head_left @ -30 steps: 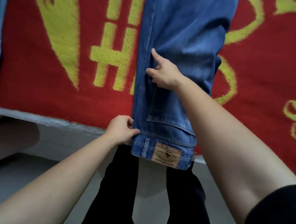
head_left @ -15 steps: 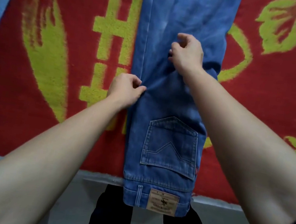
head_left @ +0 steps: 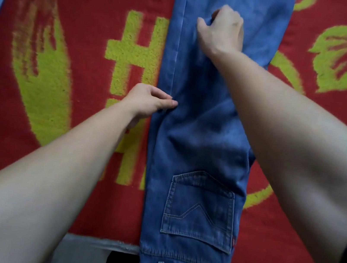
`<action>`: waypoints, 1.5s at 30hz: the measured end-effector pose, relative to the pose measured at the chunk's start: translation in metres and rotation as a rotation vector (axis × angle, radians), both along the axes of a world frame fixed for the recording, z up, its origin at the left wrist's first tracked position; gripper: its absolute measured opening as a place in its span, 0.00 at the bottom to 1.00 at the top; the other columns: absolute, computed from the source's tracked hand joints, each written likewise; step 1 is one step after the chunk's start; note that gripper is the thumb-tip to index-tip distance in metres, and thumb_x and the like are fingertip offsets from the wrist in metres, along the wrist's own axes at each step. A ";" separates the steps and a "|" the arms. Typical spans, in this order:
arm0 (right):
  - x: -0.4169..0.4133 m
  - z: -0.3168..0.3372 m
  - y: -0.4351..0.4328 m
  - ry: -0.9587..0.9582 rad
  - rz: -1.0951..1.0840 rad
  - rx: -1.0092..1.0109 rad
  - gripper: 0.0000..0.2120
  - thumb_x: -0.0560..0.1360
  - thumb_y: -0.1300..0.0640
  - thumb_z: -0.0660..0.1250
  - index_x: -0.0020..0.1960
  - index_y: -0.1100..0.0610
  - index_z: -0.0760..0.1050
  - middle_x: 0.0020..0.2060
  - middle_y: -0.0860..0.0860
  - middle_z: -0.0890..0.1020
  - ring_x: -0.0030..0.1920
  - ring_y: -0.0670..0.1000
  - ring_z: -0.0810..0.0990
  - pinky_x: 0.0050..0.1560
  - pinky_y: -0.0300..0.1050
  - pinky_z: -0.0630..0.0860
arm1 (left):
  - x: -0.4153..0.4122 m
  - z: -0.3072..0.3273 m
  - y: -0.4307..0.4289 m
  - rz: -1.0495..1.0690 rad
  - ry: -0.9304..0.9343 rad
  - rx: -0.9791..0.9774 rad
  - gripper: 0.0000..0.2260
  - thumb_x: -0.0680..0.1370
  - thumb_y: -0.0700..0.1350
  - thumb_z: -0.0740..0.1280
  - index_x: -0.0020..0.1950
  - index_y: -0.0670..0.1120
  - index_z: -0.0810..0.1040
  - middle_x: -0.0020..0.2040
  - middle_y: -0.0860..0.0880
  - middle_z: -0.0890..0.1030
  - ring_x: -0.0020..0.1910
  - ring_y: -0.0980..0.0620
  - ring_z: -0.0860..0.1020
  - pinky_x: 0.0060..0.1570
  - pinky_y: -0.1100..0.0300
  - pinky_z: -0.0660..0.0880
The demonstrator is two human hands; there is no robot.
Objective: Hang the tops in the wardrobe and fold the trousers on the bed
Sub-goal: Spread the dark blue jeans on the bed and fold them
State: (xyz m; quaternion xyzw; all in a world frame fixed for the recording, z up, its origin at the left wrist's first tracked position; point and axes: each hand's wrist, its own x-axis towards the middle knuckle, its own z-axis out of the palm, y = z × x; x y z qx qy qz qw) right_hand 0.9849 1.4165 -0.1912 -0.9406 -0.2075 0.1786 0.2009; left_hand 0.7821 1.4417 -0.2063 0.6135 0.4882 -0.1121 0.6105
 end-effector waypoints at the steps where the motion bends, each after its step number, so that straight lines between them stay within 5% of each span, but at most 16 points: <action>1: 0.003 -0.002 0.006 -0.006 0.018 -0.041 0.15 0.77 0.46 0.64 0.56 0.56 0.75 0.57 0.54 0.79 0.59 0.57 0.78 0.49 0.44 0.69 | -0.001 -0.003 -0.003 0.031 -0.015 -0.005 0.08 0.70 0.45 0.79 0.45 0.46 0.84 0.40 0.50 0.83 0.40 0.57 0.78 0.45 0.68 0.74; 6: 0.014 0.000 0.016 0.011 -0.046 -0.040 0.05 0.72 0.60 0.60 0.39 0.54 0.72 0.42 0.55 0.75 0.44 0.56 0.73 0.42 0.41 0.70 | -0.010 -0.011 -0.006 0.128 -0.097 -0.007 0.05 0.71 0.44 0.77 0.44 0.49 0.83 0.41 0.54 0.83 0.39 0.64 0.79 0.45 0.72 0.74; 11: -0.003 0.003 0.037 0.036 -0.043 0.397 0.11 0.77 0.57 0.63 0.55 0.55 0.82 0.51 0.48 0.85 0.54 0.47 0.80 0.56 0.35 0.70 | -0.014 -0.010 0.000 0.179 -0.157 -0.103 0.03 0.78 0.40 0.70 0.47 0.46 0.76 0.48 0.43 0.78 0.48 0.51 0.74 0.55 0.58 0.71; 19: 0.010 -0.021 0.044 0.164 0.306 0.160 0.15 0.80 0.59 0.58 0.61 0.56 0.81 0.58 0.52 0.83 0.61 0.51 0.78 0.62 0.38 0.68 | -0.010 -0.021 -0.002 0.104 -0.084 -0.020 0.09 0.81 0.39 0.64 0.43 0.49 0.70 0.38 0.46 0.72 0.42 0.49 0.69 0.45 0.55 0.68; 24: 0.038 -0.018 0.002 -0.249 0.456 -0.098 0.20 0.80 0.48 0.59 0.70 0.50 0.72 0.70 0.56 0.70 0.66 0.59 0.70 0.62 0.53 0.71 | 0.011 -0.009 -0.004 0.055 0.136 0.308 0.12 0.77 0.53 0.67 0.39 0.50 0.70 0.37 0.51 0.76 0.44 0.44 0.76 0.50 0.49 0.72; 27: 0.050 -0.030 -0.007 -0.242 0.559 -0.208 0.22 0.83 0.46 0.55 0.76 0.49 0.65 0.77 0.55 0.63 0.72 0.60 0.63 0.65 0.54 0.66 | 0.054 -0.003 0.034 -0.102 0.148 0.704 0.27 0.70 0.68 0.69 0.57 0.49 0.73 0.58 0.45 0.75 0.63 0.41 0.71 0.64 0.47 0.67; 30: 0.066 -0.034 0.003 -0.100 0.484 -0.063 0.19 0.83 0.52 0.56 0.73 0.48 0.71 0.75 0.53 0.66 0.71 0.60 0.64 0.69 0.51 0.64 | 0.109 0.001 0.097 -0.294 0.262 0.756 0.56 0.60 0.74 0.71 0.79 0.48 0.54 0.80 0.40 0.49 0.79 0.43 0.46 0.75 0.43 0.46; 33: 0.082 -0.028 0.010 0.030 0.404 0.072 0.16 0.82 0.57 0.59 0.65 0.52 0.79 0.67 0.54 0.74 0.66 0.58 0.72 0.69 0.47 0.66 | 0.137 -0.002 0.130 -0.445 0.340 0.624 0.70 0.53 0.75 0.74 0.79 0.51 0.34 0.78 0.41 0.30 0.77 0.44 0.30 0.73 0.39 0.34; 36: 0.108 -0.012 0.033 0.133 0.262 0.071 0.13 0.79 0.55 0.62 0.59 0.54 0.82 0.59 0.54 0.82 0.61 0.54 0.79 0.63 0.42 0.70 | 0.140 -0.017 0.134 -0.483 0.349 0.599 0.73 0.51 0.75 0.74 0.76 0.52 0.26 0.75 0.40 0.25 0.74 0.43 0.26 0.70 0.37 0.32; 40: 0.154 0.013 0.078 -0.132 -0.005 0.235 0.12 0.78 0.53 0.62 0.57 0.55 0.80 0.54 0.53 0.83 0.57 0.52 0.79 0.60 0.40 0.69 | 0.147 -0.025 0.137 -0.514 0.362 0.565 0.75 0.45 0.79 0.70 0.73 0.54 0.22 0.73 0.40 0.22 0.73 0.42 0.24 0.68 0.37 0.31; 45: 0.182 0.028 0.162 -0.339 0.192 0.278 0.16 0.78 0.57 0.59 0.63 0.58 0.75 0.61 0.53 0.75 0.60 0.51 0.75 0.56 0.40 0.71 | 0.150 -0.025 0.140 -0.540 0.389 0.529 0.75 0.44 0.80 0.68 0.69 0.55 0.18 0.69 0.43 0.18 0.69 0.45 0.19 0.67 0.38 0.28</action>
